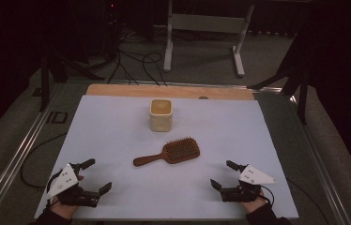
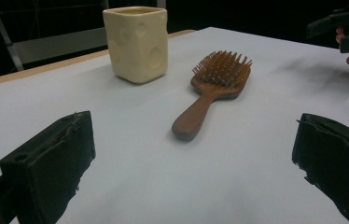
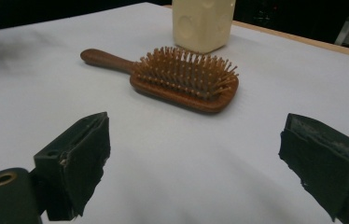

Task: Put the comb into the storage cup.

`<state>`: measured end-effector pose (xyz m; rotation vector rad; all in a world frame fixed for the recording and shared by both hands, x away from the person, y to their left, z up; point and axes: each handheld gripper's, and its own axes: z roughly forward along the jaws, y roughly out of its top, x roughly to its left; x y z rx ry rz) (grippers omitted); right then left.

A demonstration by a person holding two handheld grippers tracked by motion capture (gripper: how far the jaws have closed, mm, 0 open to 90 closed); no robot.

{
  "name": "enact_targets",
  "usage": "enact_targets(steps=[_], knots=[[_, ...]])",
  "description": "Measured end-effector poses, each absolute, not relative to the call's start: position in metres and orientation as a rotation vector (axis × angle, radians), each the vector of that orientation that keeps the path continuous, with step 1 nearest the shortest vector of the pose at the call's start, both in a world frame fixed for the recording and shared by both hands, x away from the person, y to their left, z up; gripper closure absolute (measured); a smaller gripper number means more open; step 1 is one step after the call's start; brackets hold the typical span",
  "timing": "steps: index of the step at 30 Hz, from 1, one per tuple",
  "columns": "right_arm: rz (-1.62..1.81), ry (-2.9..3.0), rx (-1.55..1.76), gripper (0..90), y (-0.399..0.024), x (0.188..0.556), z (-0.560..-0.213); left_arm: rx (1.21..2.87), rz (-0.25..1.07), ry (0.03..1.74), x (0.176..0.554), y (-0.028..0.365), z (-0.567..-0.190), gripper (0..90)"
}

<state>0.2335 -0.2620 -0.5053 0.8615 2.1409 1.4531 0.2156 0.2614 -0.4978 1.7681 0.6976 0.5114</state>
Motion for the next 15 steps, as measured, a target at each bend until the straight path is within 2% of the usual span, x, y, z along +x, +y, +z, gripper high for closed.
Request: enact_targets(steps=[15], knots=[[1.45, 2.158, 0.851, 8.5, -0.2626, 0.2334, -0.5077, 1.785, 0.533, 0.718, 0.2178, 0.2614, -0.4981, 0.0]])
